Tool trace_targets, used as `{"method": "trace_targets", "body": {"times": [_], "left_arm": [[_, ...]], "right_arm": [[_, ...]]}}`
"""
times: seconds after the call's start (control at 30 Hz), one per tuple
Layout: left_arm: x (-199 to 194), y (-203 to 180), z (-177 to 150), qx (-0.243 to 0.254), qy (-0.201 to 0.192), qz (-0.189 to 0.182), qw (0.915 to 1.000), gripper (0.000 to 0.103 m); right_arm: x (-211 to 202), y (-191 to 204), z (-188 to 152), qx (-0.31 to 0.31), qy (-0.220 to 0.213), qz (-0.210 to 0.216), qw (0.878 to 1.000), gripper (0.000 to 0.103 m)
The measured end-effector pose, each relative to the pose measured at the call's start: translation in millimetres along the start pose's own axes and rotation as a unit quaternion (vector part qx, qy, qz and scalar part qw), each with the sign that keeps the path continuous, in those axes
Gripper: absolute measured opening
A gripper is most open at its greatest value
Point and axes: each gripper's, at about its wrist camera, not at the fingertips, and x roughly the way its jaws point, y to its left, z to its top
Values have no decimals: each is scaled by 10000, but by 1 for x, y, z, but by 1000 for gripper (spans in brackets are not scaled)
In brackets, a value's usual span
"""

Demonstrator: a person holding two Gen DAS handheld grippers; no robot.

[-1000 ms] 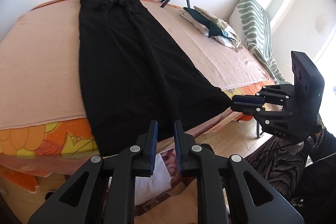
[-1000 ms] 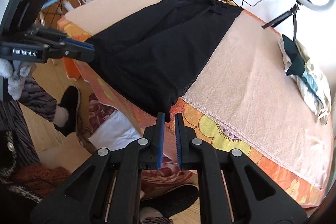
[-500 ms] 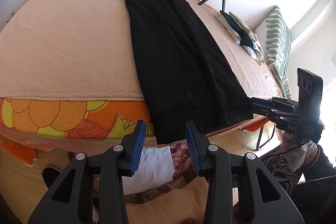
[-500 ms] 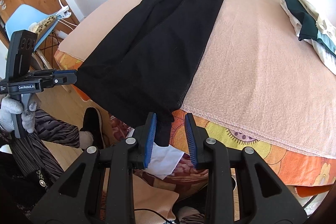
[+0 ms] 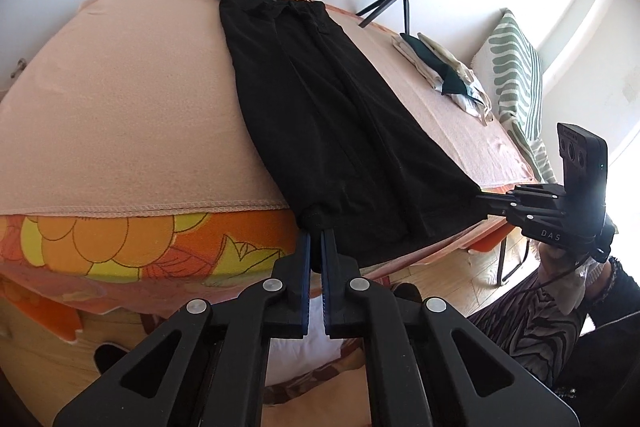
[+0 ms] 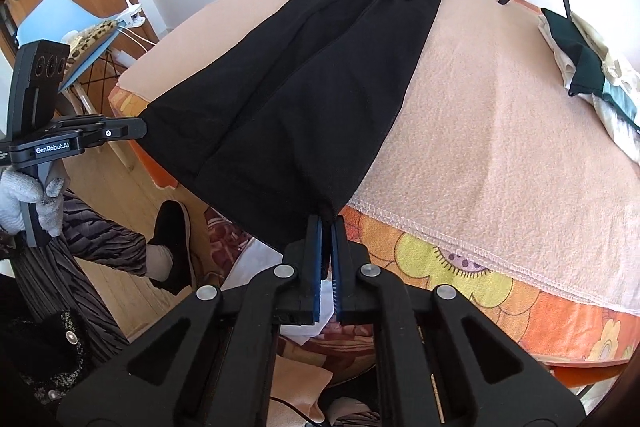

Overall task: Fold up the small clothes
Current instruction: 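Close the left gripper on the hem beside the right gripper, then lift the hem with both grippers and fold it toward the collar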

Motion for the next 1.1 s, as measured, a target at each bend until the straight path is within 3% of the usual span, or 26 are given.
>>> {"method": "trace_targets", "body": {"times": [0.1,0.2,0.33,0.47,0.6,0.83,1.1], "left_arm": [[4,5,-4,-86,98,-29,9999,3],[-3,2,1,9,-14,-19,10000,3],[7,2,-2,58,170,-26,9998,3],[3,1,-5,2,114,-67,9999,3],[6,6,-4,-71,188,-68,9998,3],[-5,1,13,-157,-7,-301,9994,3],[-6,5,55,-289,-322,-440,9981,3]], "right_arm": [[0,1,-2,-80,27,-83,9999,5],[-15,-10,6,131,-232,128,9996,5],[4,-12,1,140,117,5,9998,5],[-7,-7,0,155,-111,187,9996,5],[13,-16,-2,396,258,229,9986,5],[-2,-36,17,1081,-85,765,9912,5],[-8,-53,56,1520,-401,934,9831,5]]}}
